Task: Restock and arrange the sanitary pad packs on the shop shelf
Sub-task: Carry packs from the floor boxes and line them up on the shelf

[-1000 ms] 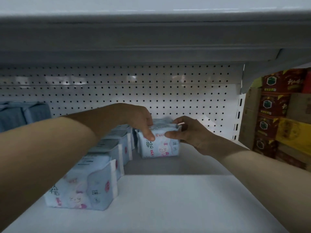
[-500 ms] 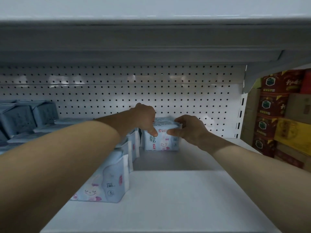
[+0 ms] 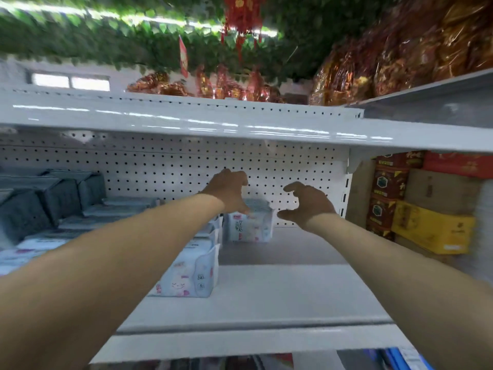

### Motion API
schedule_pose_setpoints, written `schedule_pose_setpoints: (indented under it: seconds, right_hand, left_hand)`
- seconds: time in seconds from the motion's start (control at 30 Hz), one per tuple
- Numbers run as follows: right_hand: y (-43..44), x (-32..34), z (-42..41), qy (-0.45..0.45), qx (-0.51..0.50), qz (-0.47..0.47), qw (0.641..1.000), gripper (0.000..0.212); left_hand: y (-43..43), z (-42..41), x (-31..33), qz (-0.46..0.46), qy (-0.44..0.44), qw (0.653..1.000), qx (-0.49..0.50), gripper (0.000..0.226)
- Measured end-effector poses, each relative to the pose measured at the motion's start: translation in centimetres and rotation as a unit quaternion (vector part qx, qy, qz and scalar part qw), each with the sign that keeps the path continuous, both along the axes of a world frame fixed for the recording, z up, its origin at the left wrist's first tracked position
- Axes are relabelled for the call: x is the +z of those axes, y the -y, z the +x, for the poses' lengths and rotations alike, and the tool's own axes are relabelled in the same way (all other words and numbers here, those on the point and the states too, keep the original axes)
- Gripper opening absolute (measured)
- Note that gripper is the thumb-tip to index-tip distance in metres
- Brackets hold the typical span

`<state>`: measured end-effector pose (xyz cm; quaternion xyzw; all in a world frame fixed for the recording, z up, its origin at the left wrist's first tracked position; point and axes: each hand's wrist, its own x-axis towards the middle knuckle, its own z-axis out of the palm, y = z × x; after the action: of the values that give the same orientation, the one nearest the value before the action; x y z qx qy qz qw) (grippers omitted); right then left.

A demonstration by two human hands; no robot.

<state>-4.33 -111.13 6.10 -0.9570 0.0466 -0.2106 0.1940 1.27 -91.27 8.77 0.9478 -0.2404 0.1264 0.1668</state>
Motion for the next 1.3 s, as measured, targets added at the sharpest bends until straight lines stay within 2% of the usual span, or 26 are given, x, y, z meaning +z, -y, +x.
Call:
schedule_pose_setpoints:
  seconds: [0.17, 0.3, 0.47, 0.7, 1.07, 1.3]
  right_hand:
    - [0.7, 1.4, -6.3, -0.009, 0.015, -0.032, 0.999, 0.068]
    - [1.6, 0.6, -12.3, 0.004, 0.055, -0.044, 0.997, 0.071]
    - [2.2, -1.1, -19.7, -0.027, 0.092, -0.064, 0.993, 0.071]
    - [3.3, -5.1, -27.3, -0.061, 0.123, -0.075, 0.988, 0.071]
    - [1.8, -15.5, -31.1, -0.177, 0.111, -0.076, 0.975, 0.066]
    - [-1.6, -25.9, -30.1, -0.304, 0.097, -0.043, 0.947, 0.066]
  left_hand:
    - [-0.3, -6.9, 0.1, -0.037, 0.0, 0.996, 0.076, 0.069]
    - [-0.1, -13.8, -1.8, -0.067, 0.019, 0.993, 0.1, 0.061]
    - [0.7, -22.4, -4.9, -0.091, -0.026, 0.987, 0.127, 0.06]
    - [1.8, -31.2, -10.6, -0.068, -0.061, 0.985, 0.147, 0.059]
    - [0.1, -35.1, -20.6, -0.057, -0.118, 0.984, 0.123, 0.053]
    - [-4.1, -33.3, -29.9, -0.019, -0.231, 0.965, 0.126, 0.055]
